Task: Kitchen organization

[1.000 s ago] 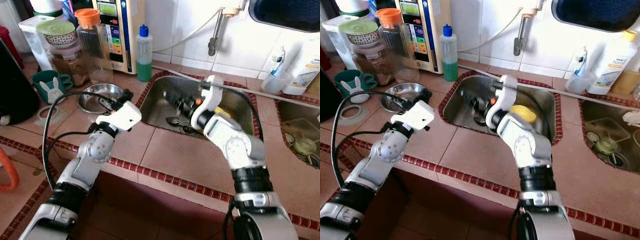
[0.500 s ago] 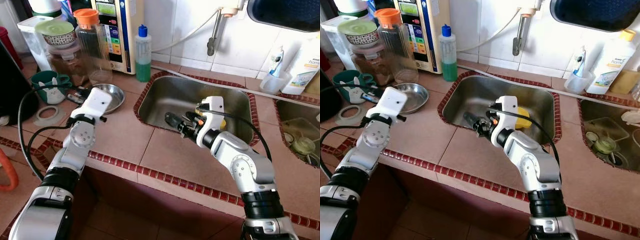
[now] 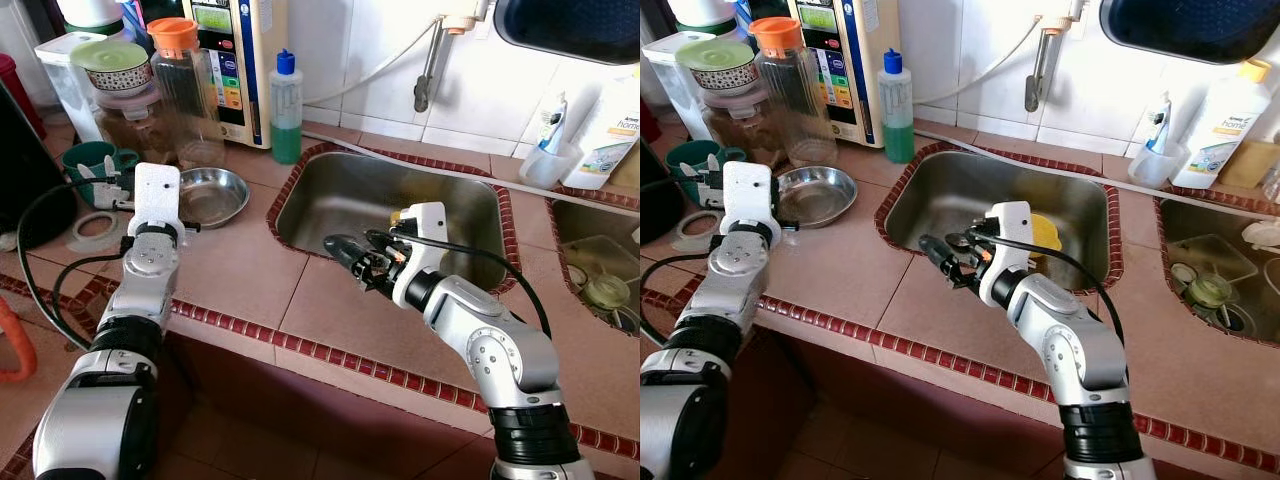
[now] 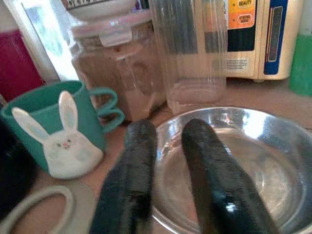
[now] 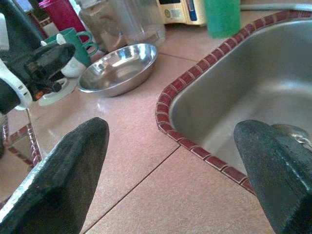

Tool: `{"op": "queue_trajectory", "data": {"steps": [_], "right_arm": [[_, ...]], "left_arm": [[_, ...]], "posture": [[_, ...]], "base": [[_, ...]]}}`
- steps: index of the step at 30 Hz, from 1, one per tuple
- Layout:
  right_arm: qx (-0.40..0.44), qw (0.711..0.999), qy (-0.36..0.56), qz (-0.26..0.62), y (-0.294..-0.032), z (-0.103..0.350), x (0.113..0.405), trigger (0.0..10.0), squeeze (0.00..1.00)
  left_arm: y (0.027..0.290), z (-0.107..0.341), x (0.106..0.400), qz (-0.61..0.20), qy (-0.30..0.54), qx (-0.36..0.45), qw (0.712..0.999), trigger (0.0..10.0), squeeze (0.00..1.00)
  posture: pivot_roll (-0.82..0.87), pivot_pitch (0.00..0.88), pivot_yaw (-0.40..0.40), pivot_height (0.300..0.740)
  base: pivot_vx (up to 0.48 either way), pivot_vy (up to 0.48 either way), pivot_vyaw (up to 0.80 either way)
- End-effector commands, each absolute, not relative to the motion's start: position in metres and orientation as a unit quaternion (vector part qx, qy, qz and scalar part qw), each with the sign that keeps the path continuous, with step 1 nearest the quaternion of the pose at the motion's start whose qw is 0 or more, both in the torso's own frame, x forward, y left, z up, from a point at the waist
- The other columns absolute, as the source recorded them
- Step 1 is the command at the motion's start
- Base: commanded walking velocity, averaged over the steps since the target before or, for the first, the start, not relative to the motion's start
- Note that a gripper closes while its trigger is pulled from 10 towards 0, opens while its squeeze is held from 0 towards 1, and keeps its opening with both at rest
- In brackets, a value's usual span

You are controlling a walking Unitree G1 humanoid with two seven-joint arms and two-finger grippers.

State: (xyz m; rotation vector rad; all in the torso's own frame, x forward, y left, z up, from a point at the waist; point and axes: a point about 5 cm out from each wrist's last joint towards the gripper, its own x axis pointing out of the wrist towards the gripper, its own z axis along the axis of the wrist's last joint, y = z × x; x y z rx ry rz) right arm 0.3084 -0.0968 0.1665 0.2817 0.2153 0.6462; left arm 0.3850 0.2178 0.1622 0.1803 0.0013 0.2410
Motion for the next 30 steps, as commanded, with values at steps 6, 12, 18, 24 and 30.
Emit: {"op": "queue_trajectory", "data": {"steps": [6,12,18,24,30], "right_arm": [[0.123,0.934,0.096,0.322,-0.093,0.171,0.304,10.0,0.0],[0.12,0.934,0.092,0.324,-0.092,0.171,0.304,10.0,0.0],[0.119,0.934,0.091,0.324,-0.092,0.172,0.303,10.0,0.0],[0.119,0.934,0.089,0.326,-0.09,0.173,0.303,10.0,0.0],[0.107,0.913,0.116,0.376,-0.085,0.169,0.293,10.0,0.0]], "left_arm": [[0.228,0.169,0.393,0.164,0.051,0.037,0.984,10.0,1.0],[0.229,0.173,0.398,0.165,0.078,-0.016,0.983,10.0,1.0],[0.226,0.174,0.4,0.174,0.1,-0.048,0.978,10.0,1.0],[0.222,0.163,0.399,0.174,0.127,-0.071,0.974,10.0,1.0],[0.214,0.158,0.399,0.171,0.14,-0.099,0.97,10.0,1.0]], "posture": [[0.04,0.024,0.001,0.74],[0.03,0.024,0.005,0.74],[0.03,0.025,0.005,0.74],[0.03,0.027,0.009,0.74],[0.02,0.03,0.015,0.74]], "base": [[0.0,0.0,0.0],[0.0,0.0,0.0],[0.0,0.0,0.0],[0.0,0.0,0.0],[0.0,0.0,0.0]]}}
